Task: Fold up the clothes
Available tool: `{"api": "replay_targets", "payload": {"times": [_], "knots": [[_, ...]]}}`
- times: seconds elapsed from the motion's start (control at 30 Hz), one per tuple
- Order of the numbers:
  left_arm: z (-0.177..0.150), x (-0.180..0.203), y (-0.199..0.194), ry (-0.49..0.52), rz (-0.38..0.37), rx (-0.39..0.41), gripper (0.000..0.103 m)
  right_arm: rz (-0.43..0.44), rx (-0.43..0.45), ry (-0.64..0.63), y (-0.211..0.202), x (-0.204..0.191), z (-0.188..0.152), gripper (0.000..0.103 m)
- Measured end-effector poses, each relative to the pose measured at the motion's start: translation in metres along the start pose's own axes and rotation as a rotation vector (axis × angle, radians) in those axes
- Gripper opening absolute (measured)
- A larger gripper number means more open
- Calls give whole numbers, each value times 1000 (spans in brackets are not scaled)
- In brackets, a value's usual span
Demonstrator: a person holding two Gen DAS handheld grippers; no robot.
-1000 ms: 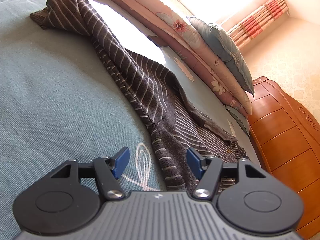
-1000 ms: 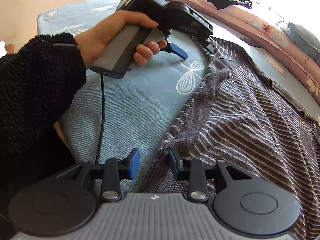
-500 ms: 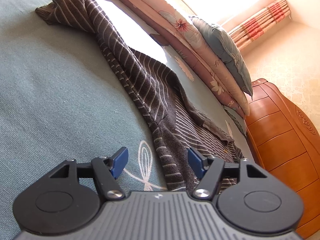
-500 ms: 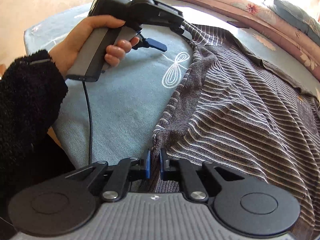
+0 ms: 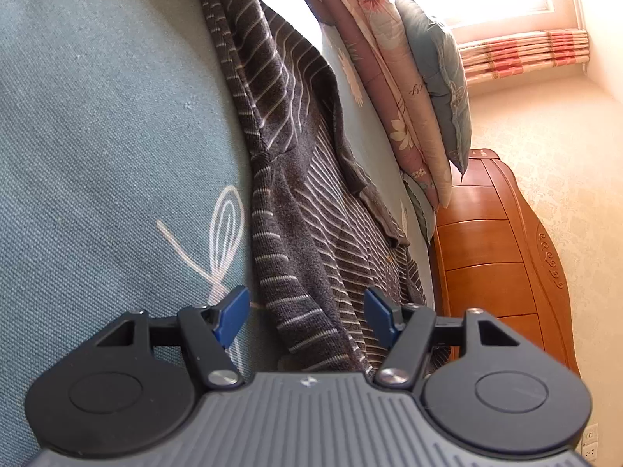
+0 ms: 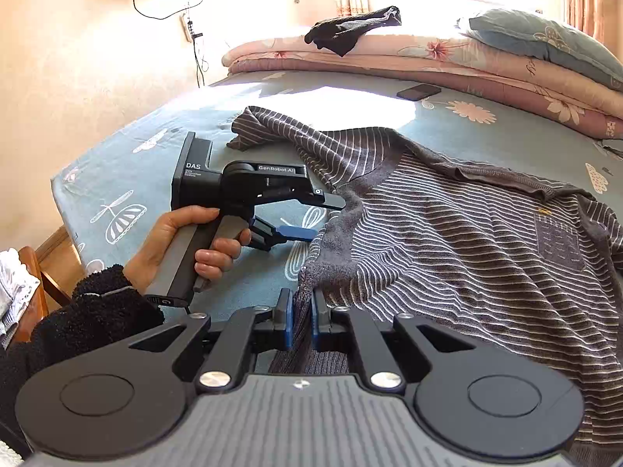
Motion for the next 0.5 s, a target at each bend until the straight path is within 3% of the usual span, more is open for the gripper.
{"api": "replay_targets", "payload": {"times": [0.23, 0.3, 0.5], "knots": [[-2, -6, 9, -112, -44, 27, 61, 17, -4, 51, -13, 9, 8, 11], [-4, -5, 14, -119, -48, 21, 54, 25, -18, 51, -13, 7, 6, 11], [-3, 1, 21, -71, -37, -2, 53, 69, -98, 30, -4, -10, -13, 11]]}}
Point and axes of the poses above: each gripper's, at about its wrist camera, not at the fingertips, and y roughly the way its jaws point, x to its right, z to its top, the point moved 3 cm from there along y, roughly the way its jaws point, and after that the axes turned 15 degrees about x, right-handed, at the moved point
